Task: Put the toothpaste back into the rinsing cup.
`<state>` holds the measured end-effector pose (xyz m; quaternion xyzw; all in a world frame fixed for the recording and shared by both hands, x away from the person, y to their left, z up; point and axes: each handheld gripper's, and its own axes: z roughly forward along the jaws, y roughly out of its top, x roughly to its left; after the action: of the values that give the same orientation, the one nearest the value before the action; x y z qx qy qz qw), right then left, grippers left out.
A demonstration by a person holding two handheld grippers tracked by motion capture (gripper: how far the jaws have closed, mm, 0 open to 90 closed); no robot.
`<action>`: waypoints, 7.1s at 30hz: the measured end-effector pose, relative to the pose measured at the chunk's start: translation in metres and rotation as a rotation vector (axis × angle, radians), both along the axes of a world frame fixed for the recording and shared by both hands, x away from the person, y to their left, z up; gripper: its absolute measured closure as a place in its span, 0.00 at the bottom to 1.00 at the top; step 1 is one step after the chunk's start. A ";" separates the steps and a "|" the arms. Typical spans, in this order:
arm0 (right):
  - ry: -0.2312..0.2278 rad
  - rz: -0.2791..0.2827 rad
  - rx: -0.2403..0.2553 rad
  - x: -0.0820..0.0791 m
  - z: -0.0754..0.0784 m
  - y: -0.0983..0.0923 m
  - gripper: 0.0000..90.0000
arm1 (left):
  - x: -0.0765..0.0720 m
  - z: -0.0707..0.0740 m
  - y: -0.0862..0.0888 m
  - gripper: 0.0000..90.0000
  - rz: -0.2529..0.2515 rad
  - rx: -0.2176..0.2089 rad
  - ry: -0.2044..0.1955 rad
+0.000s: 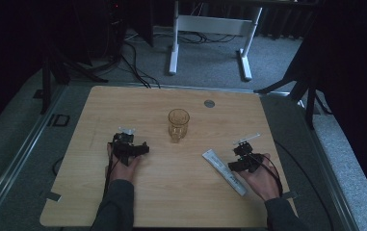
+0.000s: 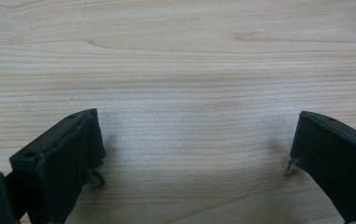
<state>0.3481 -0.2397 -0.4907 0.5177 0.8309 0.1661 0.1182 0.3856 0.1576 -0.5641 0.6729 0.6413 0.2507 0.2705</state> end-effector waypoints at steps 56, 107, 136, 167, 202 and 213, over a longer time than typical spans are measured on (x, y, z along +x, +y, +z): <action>0.120 0.159 -0.039 0.003 -0.008 0.033 0.65 | 0.000 0.000 0.000 0.02 0.000 0.000 0.000; 0.274 0.191 -0.160 0.023 -0.027 0.044 0.63 | 0.000 0.000 0.000 0.02 0.000 0.000 0.000; 0.255 0.217 -0.160 0.019 -0.020 0.041 0.77 | 0.000 0.000 0.000 0.02 0.000 0.000 0.000; 0.089 0.162 0.014 0.019 0.021 0.023 0.78 | 0.000 0.000 0.000 0.02 0.000 0.000 0.001; -0.063 0.076 0.154 0.024 0.045 0.016 0.78 | 0.000 0.000 0.000 0.02 0.000 0.000 0.000; -0.092 0.076 0.174 0.024 0.048 0.020 0.78 | 0.000 0.000 0.000 0.02 0.000 0.000 0.000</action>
<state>0.3726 -0.2196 -0.4426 0.4859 0.8261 0.2655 0.1044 0.3856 0.1576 -0.5641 0.6729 0.6412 0.2508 0.2705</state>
